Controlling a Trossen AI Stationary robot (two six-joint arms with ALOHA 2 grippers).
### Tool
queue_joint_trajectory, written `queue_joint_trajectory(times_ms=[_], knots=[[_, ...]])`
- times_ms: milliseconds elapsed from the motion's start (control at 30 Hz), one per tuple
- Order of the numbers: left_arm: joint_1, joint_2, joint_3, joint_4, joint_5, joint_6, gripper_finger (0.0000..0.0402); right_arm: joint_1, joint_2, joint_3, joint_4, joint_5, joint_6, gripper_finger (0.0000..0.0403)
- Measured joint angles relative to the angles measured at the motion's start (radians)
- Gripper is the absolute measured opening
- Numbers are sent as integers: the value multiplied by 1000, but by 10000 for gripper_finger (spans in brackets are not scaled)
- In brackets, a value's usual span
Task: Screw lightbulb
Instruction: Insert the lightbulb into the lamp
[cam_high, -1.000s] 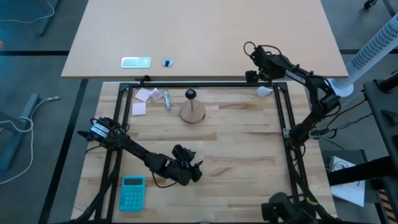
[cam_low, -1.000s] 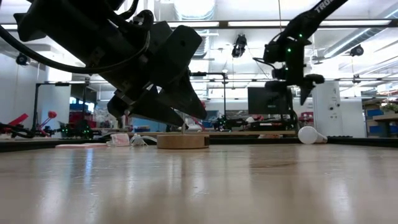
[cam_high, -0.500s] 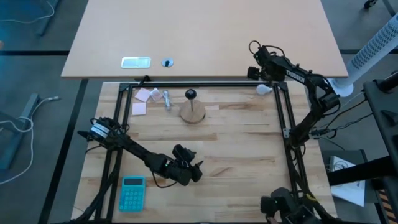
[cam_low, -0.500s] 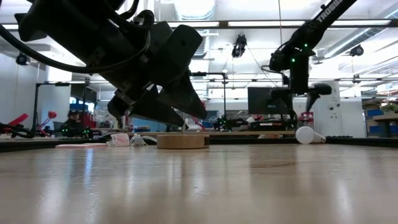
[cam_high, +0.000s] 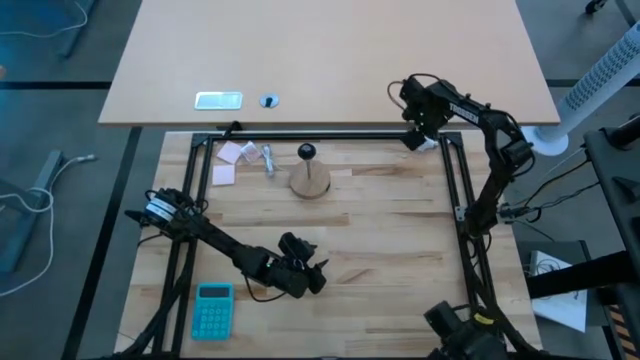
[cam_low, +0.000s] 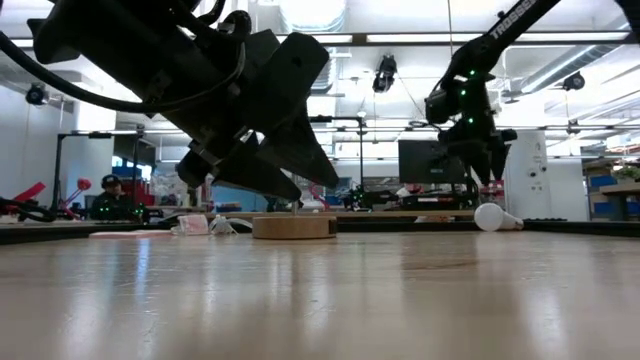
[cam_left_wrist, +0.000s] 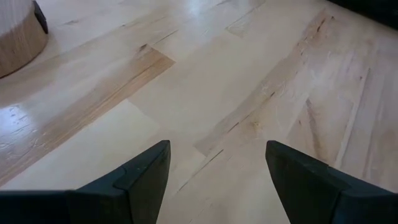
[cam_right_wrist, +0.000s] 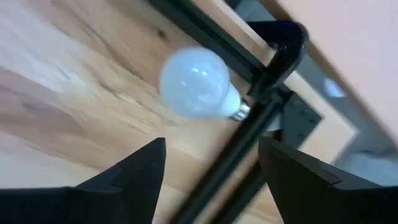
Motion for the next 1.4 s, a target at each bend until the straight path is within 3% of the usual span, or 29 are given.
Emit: queue_joint_trajectory(times_ms=[267, 567, 1067, 1400], knots=[[0, 0, 0, 0, 25, 41, 256, 40, 82, -22, -118, 189, -258, 258], [0, 0, 0, 0, 24, 53, 256, 60, 143, -34, -73, 190, -413, 247], [0, 0, 0, 0, 23, 74, 256, 94, 148, -81, 11, 73, -422, 240], [2, 0, 0, 6, 21, 72, 256, 98, 83, -68, 37, 104, -438, 240]])
